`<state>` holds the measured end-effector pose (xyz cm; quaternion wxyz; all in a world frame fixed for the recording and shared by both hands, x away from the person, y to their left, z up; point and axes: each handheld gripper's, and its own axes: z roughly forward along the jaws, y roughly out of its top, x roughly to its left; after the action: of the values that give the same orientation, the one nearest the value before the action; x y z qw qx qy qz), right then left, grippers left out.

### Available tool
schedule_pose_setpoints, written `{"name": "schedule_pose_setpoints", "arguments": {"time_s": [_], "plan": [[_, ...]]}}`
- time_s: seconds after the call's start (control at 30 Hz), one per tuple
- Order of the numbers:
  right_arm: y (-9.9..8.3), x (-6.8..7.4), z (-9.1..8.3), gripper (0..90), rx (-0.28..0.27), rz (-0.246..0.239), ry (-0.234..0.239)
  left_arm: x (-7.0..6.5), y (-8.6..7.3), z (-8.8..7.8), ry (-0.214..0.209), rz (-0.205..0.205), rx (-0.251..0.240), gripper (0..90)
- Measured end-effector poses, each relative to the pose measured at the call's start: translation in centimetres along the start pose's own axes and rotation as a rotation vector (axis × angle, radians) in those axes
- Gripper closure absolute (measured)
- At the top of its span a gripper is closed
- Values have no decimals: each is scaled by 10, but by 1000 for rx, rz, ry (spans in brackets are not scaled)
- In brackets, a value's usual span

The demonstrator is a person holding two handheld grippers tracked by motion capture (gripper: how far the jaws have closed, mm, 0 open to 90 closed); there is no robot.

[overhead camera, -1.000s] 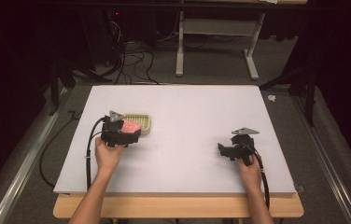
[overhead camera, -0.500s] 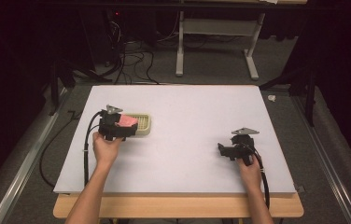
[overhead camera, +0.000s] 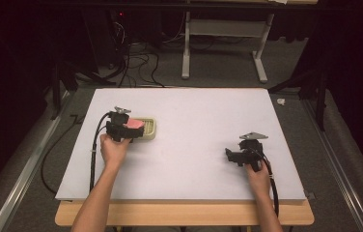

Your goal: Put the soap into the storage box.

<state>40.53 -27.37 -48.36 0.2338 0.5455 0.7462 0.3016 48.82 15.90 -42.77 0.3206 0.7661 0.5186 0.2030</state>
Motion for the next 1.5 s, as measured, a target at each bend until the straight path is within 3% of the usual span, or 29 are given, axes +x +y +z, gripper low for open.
{"name": "schedule_pose_setpoints", "arguments": {"time_s": [0.63,0.83,0.93,1.1,1.37,1.43,1.5], "plan": [[0,0,0,146,0,0,0,-2,-1,25,3,-20,32,137],[0,0,0,146,0,0,0,-9,9,25,22,25,46,137],[0,0,0,146,0,0,0,-12,11,26,10,14,31,136],[0,0,0,146,0,-1,0,-12,7,35,25,20,74,136],[0,0,0,146,0,0,0,-8,8,35,41,7,73,136],[0,0,0,146,0,0,0,-9,8,33,57,22,52,133],[0,0,0,146,0,-1,-1,-9,10,28,46,30,24,119]]}}
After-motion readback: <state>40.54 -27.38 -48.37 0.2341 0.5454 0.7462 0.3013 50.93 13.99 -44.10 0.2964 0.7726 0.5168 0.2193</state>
